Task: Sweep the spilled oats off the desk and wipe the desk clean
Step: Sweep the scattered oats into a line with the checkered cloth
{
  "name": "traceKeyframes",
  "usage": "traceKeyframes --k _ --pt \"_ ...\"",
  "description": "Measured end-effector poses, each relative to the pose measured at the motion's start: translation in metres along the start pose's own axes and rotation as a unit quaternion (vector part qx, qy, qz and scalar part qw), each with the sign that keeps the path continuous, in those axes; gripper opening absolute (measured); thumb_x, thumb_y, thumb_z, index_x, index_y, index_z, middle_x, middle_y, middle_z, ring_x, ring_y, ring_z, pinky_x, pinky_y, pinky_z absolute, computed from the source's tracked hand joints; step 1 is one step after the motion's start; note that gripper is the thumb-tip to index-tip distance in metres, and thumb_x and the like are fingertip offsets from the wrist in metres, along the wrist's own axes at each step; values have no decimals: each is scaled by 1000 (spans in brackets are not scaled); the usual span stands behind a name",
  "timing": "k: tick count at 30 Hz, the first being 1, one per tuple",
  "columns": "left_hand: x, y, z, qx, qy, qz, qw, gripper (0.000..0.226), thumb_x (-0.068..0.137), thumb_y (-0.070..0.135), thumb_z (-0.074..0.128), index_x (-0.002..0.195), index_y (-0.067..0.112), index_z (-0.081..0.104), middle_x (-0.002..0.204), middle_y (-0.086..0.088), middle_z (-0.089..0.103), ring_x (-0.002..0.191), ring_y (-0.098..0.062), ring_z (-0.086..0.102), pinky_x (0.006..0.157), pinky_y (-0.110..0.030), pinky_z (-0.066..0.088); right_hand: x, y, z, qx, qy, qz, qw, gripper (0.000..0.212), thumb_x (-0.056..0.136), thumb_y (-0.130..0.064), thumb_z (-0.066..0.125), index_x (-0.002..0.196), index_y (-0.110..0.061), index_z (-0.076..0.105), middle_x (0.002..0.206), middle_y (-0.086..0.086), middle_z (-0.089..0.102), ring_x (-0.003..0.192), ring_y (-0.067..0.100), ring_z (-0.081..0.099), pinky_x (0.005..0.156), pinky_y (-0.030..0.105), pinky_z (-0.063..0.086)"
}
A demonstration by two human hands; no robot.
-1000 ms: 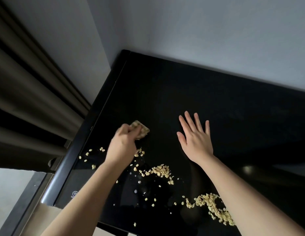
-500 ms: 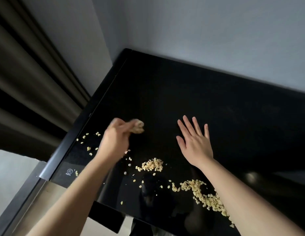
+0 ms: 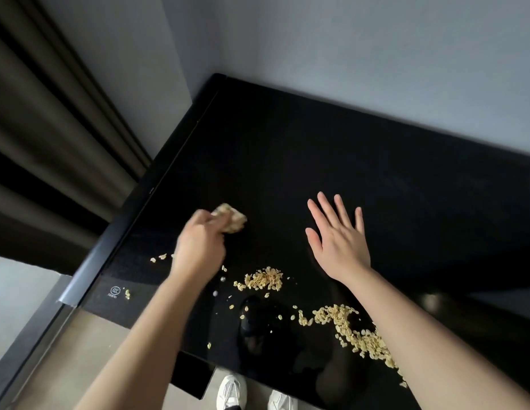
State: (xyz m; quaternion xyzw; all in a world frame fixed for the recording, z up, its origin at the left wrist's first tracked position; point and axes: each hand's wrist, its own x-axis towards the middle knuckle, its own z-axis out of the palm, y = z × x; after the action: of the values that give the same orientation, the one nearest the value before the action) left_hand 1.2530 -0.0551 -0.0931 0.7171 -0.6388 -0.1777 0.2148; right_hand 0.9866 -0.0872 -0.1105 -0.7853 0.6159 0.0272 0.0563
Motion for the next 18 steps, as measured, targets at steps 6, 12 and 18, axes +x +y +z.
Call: traceKeyframes --k 6,12,18 --pt "-55 58 32 -8 -134 148 980 50 91 8 50 137 27 52 108 2 47 95 -17 51 80 -31 49 -1 1 -1 10 -14 2 1000 59 98 -50 8 154 -32 1 163 -7 -3 149 20 -7 119 52 -2" --pt "-73 40 -3 -58 -99 134 984 48 90 -2 52 129 25 61 101 3 50 80 -16 54 64 -29 49 -1 -6 -5 -3 -46 15 999 60 98 -50 6 153 -30 -6 163 -4 -11 149 24 -11 119 55 -2" --pt "-48 -46 -71 -20 174 -77 982 44 83 -11 52 119 9 68 93 -7 53 89 -29 58 78 -16 32 -9 -34 -2 -12 -51 5 999 64 95 -54 3 153 -30 -7 162 -2 -12 148 28 -13 118 57 -2"
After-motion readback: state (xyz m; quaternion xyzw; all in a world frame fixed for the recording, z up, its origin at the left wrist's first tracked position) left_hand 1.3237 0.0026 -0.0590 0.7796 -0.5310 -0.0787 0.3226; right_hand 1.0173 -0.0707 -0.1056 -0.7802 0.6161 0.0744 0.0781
